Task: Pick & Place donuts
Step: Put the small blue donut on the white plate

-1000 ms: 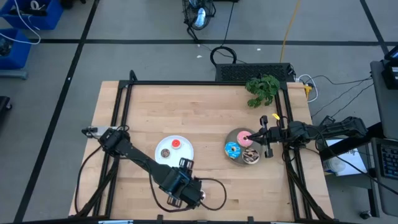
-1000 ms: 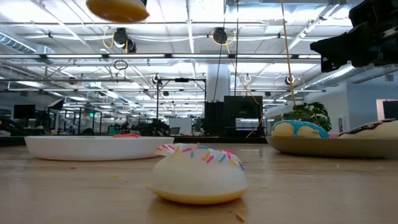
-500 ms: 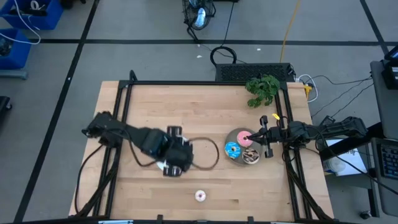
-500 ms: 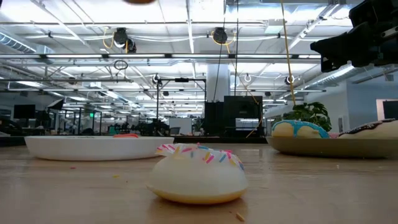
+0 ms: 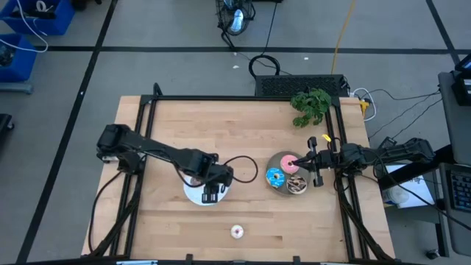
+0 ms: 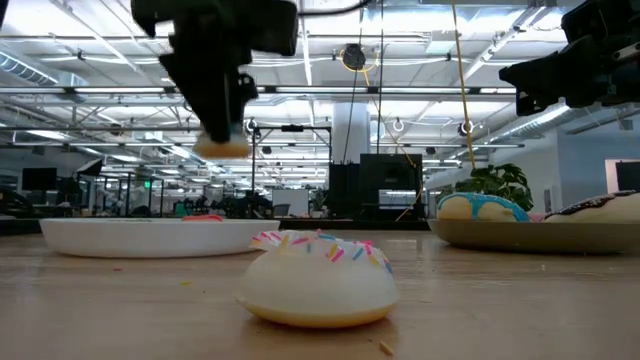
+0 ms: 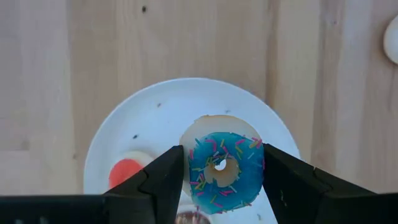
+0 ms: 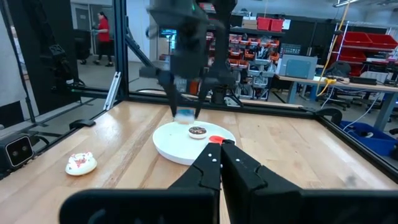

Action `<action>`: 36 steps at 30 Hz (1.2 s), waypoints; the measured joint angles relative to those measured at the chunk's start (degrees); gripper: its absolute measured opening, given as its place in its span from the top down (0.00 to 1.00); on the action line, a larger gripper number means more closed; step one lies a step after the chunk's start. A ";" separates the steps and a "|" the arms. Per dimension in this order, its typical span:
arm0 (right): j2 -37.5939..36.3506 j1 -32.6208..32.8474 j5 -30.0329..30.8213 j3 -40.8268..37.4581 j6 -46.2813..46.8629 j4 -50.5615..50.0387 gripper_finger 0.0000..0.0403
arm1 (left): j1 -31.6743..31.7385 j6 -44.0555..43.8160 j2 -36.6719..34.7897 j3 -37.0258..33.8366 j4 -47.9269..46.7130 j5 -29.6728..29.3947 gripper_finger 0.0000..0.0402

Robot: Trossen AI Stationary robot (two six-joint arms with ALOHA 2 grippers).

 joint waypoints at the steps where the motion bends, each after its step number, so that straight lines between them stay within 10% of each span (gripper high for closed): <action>1: 0.00 0.00 0.00 0.01 -0.05 0.00 1.00 | 0.33 0.13 0.09 -1.38 1.68 0.53 0.49; 36: 0.00 0.02 0.20 -0.01 -0.38 0.00 1.00 | 1.00 4.67 0.43 -15.74 16.20 -0.85 0.49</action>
